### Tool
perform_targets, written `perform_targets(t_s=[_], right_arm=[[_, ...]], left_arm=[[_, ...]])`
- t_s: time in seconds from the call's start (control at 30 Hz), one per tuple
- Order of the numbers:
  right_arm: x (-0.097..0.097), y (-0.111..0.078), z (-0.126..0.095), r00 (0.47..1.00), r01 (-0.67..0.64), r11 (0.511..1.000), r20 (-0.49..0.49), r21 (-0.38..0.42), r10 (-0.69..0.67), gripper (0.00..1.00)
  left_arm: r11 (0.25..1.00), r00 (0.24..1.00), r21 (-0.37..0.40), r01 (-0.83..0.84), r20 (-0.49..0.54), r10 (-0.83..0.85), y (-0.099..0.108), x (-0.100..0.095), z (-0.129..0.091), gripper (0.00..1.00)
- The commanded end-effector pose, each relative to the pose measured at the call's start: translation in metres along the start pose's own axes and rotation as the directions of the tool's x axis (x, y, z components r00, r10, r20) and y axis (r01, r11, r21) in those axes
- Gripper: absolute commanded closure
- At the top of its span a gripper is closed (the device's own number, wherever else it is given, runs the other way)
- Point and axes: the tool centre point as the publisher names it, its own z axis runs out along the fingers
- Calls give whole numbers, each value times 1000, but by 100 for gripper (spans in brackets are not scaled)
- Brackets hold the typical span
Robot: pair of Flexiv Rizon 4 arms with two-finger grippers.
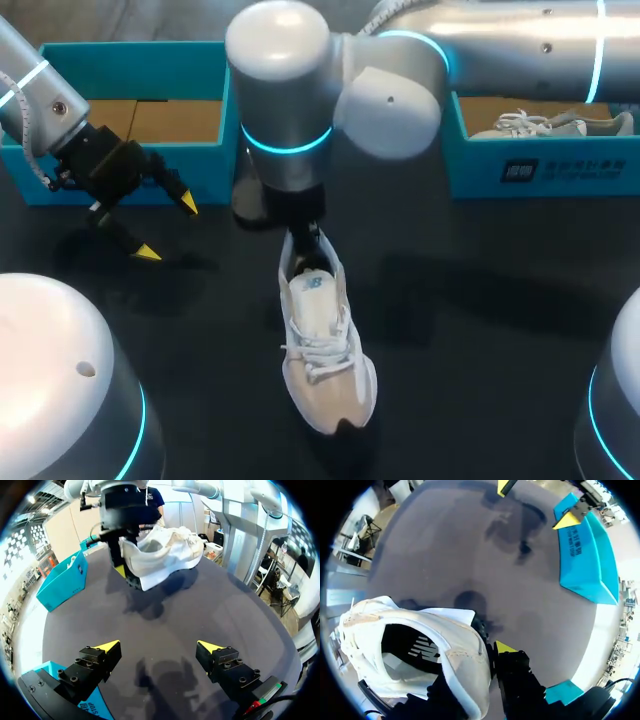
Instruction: Take the shoe out of the shoebox, open the shoe tongue, remove and reinsert the insole, then place the shoe into the shoebox
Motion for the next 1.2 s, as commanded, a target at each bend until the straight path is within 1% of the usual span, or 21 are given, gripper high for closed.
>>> perform_targets(t_s=[0.03, 0.13, 0.2, 0.77, 0.83, 0.87, 0.97, 1.07, 1.2], right_arm=[[-3, -9, -22, 1000, -6, 1000, -3, -1, 6, 100], [-8, -13, -33, 1000, -25, 1000, 9, 0, 25, 100], [-13, -20, -41, 999, -52, 999, 0, -9, 52, 100], [-13, -20, -41, 999, -52, 999, 0, -9, 52, 100], [-19, -21, -47, 996, -84, 996, -5, -11, 84, 100], [-22, -23, -50, 994, -105, 994, -5, 4, 106, 100], [-30, -31, -60, 989, -149, 989, 1, 13, 149, 100], [-40, -39, -66, 978, -206, 978, -9, 39, 206, 100], [-52, -51, -70, 965, -262, 964, -21, 39, 263, 100]], left_arm=[[1000, 1000, -3, 0, -2, 0, 0, 0, -1, 0], [1000, 1000, -3, 0, -2, 0, 0, 0, -1, 0], [1000, 1000, -3, 0, -2, 0, 0, 0, -1, 0], [1000, 1000, -3, 0, -2, 0, 0, 0, -1, 0], [1000, 1000, -3, 0, -2, 0, 0, 0, -1, 0], [1000, 1000, -3, 0, -2, 0, 0, 0, -1, 0], [1000, 1000, -3, 0, -2, 0, 0, 0, -1, 0], [1000, 1000, -3, 0, -2, 0, 0, 0, -1, 0], [1000, 1000, -3, 0, -2, 0, 0, 0, -1, 0]])
